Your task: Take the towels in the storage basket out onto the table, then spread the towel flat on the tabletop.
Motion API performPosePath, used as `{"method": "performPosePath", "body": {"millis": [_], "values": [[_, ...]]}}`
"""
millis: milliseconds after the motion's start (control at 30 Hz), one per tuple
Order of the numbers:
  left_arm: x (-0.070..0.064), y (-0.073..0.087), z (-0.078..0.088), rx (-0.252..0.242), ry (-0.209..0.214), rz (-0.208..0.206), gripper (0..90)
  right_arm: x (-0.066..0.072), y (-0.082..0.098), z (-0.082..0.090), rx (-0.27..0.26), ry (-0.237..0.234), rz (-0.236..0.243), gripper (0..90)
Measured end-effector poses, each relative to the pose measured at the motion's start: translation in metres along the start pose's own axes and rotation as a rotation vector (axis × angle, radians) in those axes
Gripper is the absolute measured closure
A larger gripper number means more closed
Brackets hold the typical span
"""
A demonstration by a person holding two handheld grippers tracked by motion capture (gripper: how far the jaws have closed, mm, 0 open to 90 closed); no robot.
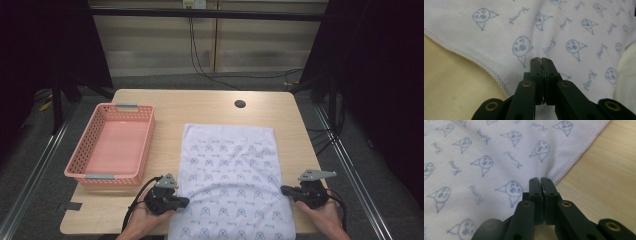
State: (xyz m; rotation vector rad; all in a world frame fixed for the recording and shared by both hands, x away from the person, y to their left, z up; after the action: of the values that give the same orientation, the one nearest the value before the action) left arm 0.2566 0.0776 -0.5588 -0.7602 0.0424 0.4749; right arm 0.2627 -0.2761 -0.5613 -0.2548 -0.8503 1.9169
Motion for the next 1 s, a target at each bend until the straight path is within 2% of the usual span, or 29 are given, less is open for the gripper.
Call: {"method": "performPosePath", "body": {"millis": [67,100,133,167,200,267,333,367,433,467,500,533,567,600,667,733,767,800,833,900,933,967,1000], "values": [[-0.009,0.004,0.002,0.03,0.032,-0.034,88.3,0.005,0.005,0.003,0.009,-0.016,-0.003,87.4],[-0.011,0.004,0.002,0.03,0.042,-0.033,88.0,0.007,0.007,0.005,0.013,-0.021,0.0,86.6],[-0.011,0.003,0.002,0.019,0.07,-0.024,86.0,0.009,0.008,0.006,0.012,-0.026,-0.001,84.8],[-0.009,0.0,0.002,-0.02,0.073,0.003,81.3,0.012,0.009,0.007,0.015,-0.023,0.001,81.3],[-0.004,-0.004,0.006,-0.051,0.051,0.006,78.6,0.013,0.008,0.008,0.005,-0.017,0.003,78.5],[0.008,-0.011,0.012,-0.104,0.039,0.038,74.3,0.015,0.004,0.011,-0.026,-0.039,-0.004,75.3],[0.021,-0.015,0.014,-0.13,0.003,0.069,68.4,0.015,-0.004,0.012,-0.064,-0.033,-0.018,71.7],[0.028,-0.017,0.014,-0.134,-0.009,0.083,67.5,0.014,-0.006,0.011,-0.067,-0.031,-0.02,69.9],[0.043,-0.024,0.009,-0.129,-0.056,0.067,64.8,0.013,-0.013,0.009,-0.084,-0.022,-0.018,67.7],[0.051,-0.029,0.005,-0.142,-0.058,0.09,63.5,0.012,-0.017,0.007,-0.091,-0.021,-0.016,67.3],[0.058,-0.033,0.001,-0.13,-0.069,0.097,62.8,0.011,-0.022,0.005,-0.105,-0.018,-0.014,64.7],[0.068,-0.038,-0.004,-0.131,-0.099,0.091,61.7,0.009,-0.025,0.002,-0.105,-0.014,-0.015,61.8],[0.068,-0.038,-0.004,-0.131,-0.099,0.091,59.3,0.009,-0.025,0.002,-0.105,-0.014,-0.015,61.8],[0.071,-0.041,-0.007,-0.134,-0.098,0.109,59.3,0.005,-0.03,-0.002,-0.108,0.002,-0.004,59.0],[0.076,-0.047,-0.013,-0.131,-0.117,0.089,56.5,0.0,-0.035,-0.009,-0.097,-0.004,0.002,54.0],[0.08,-0.049,-0.019,-0.123,-0.129,0.093,56.6,-0.005,-0.039,-0.018,-0.083,0.001,0.007,52.3],[0.082,-0.048,-0.023,-0.098,-0.137,0.081,58.2,-0.008,-0.041,-0.024,-0.072,0.003,0.012,51.4],[0.083,-0.05,-0.024,-0.1,-0.139,0.066,59.3,-0.011,-0.042,-0.029,-0.061,0.016,0.016,50.4],[0.085,-0.051,-0.025,-0.095,-0.149,0.069,61.3,-0.012,-0.044,-0.034,-0.053,0.015,0.019,50.2],[0.085,-0.049,-0.025,-0.078,-0.172,0.031,66.4,-0.016,-0.047,-0.044,-0.041,0.03,0.025,50.4],[0.084,-0.048,-0.024,-0.068,-0.205,0.015,68.1,-0.017,-0.049,-0.045,-0.048,0.034,0.022,52.2],[0.083,-0.047,-0.024,-0.052,-0.219,-0.01,74.7,-0.018,-0.05,-0.046,-0.054,0.039,0.018,54.4],[0.08,-0.046,-0.024,-0.05,-0.206,-0.013,79.2,-0.018,-0.05,-0.047,-0.062,0.058,0.032,56.6]]}}
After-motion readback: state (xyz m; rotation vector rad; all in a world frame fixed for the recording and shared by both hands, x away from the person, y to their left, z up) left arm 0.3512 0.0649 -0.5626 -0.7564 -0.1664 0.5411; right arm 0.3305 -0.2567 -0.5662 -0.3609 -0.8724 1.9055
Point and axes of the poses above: each handheld gripper's, and its own axes: z roughly backward along the jaws, y roughly out of its underside, x roughly to its left, the point moved 9 cm from there along -z, roughly forward along the jaws, and after that the axes turned 5 degrees about -z, right-handed, at the moved point
